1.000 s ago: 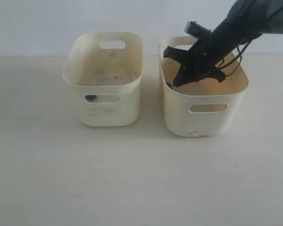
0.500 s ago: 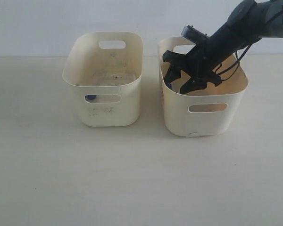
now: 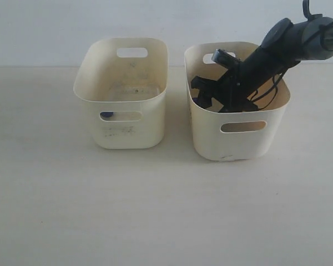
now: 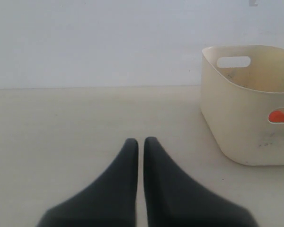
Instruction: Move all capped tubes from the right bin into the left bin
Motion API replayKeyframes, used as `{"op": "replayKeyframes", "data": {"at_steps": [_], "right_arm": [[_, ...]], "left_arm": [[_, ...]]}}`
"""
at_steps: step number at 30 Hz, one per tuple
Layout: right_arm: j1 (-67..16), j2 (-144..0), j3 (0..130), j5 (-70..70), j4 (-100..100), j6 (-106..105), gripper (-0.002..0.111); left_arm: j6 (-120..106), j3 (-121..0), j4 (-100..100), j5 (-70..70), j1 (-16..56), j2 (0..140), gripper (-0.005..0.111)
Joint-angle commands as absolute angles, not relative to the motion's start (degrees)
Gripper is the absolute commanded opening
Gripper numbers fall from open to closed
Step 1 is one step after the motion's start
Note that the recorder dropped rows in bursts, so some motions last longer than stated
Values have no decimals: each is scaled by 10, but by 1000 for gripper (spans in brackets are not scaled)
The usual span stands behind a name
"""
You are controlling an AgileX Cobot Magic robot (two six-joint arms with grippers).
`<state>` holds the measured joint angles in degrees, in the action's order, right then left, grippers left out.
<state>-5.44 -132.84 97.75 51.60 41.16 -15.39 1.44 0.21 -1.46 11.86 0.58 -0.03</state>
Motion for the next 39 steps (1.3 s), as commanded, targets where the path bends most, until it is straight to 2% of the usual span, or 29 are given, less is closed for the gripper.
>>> {"op": "replayKeyframes", "data": {"at_steps": [1, 39], "right_arm": [[-60, -1354, 978, 520, 413, -160, 60], [-80, -1366, 978, 551, 487, -213, 58]], "left_arm": [[20, 0, -11, 116, 6, 0, 4], [20, 0, -11, 116, 6, 0, 4]]}}
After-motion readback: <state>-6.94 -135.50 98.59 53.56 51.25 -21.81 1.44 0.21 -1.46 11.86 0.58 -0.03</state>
